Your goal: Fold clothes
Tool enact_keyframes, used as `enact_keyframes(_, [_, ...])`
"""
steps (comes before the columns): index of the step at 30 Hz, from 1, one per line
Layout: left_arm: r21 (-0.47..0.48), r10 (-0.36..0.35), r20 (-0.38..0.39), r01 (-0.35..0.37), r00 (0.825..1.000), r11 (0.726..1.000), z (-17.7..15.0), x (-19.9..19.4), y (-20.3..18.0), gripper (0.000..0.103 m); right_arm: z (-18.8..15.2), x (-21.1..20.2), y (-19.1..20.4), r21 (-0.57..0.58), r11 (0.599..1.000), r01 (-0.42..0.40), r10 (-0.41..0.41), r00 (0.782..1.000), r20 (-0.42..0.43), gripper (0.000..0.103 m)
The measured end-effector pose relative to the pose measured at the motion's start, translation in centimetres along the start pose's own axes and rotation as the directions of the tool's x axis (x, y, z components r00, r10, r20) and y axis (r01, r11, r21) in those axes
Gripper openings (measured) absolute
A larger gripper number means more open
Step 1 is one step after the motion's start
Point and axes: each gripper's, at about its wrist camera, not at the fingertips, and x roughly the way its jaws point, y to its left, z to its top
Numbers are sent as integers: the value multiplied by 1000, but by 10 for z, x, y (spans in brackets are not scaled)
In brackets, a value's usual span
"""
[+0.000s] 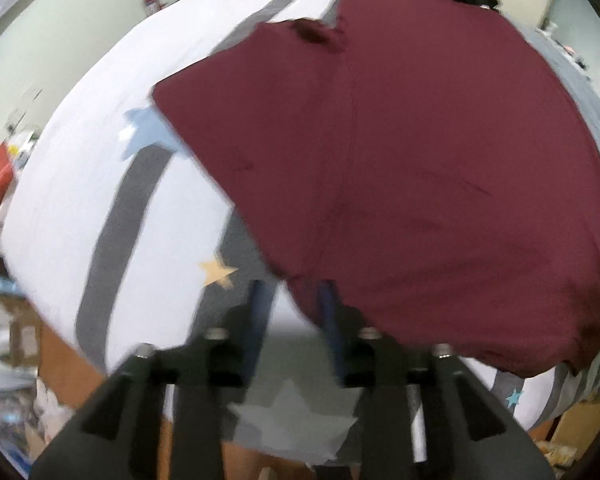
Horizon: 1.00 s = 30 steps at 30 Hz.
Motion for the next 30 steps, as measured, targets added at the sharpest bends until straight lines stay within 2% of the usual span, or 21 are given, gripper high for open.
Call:
enact_keyframes(2, [-61, 21, 34, -19, 999, 998, 4, -10, 15, 50, 2, -10, -6, 31, 999, 23, -23, 1000, 15, 27])
enact_keyframes(3, [-85, 41, 50, -37, 998, 996, 9, -14, 23, 53, 5, -18, -7, 40, 997, 64, -65, 997, 36, 28])
enact_keyframes(4, [-109, 60, 62, -53, 996, 993, 17, -16, 31, 55, 8, -26, -9, 50, 993, 104, -107, 993, 57, 28])
enact_keyframes(6, [-138, 84, 83, -72, 993, 988, 37, -11, 47, 58, 20, -42, -12, 78, 990, 122, -129, 986, 105, 28])
enact_keyframes(8, [-152, 94, 91, -80, 991, 985, 59, -2, 61, 59, 35, -42, -3, 87, 991, 98, -110, 983, 149, 30])
enact_keyframes(11, [-155, 122, 102, -106, 987, 982, 102, 26, 83, 59, 65, -27, 20, 44, 998, 40, -47, 984, 171, 30])
enact_keyframes(13, [-168, 132, 97, -114, 987, 979, 136, 51, 101, 59, 75, -9, 35, 9, 1000, -22, 20, 985, 170, 30])
enact_keyframes(16, [-170, 91, 83, -76, 992, 982, 165, 79, 118, 59, 94, 6, 64, -39, 996, -82, 87, 983, 162, 30])
enact_keyframes(20, [-120, 51, 101, -39, 994, 992, 193, 98, 124, 57, 110, 41, 108, -86, 988, -127, 138, 979, 147, 30])
enact_keyframes(23, [-91, 22, 101, -12, 995, 996, 205, 104, 125, 3, 123, 67, 123, -92, 986, -142, 154, 979, 134, 30])
enact_keyframes(25, [-69, 25, 96, -19, 995, 997, 211, 104, 126, 2, 130, 77, 132, -98, 985, -145, 157, 980, 124, 30])
enact_keyframes(27, [-68, 59, 108, -52, 992, 996, 219, 102, 133, 2, 133, 84, 143, -107, 985, -134, 145, 983, 109, 30])
enact_keyframes(30, [-87, 89, 105, -80, 990, 993, 221, 102, 145, 1, 134, 89, 152, -120, 988, -101, 112, 989, 91, 30])
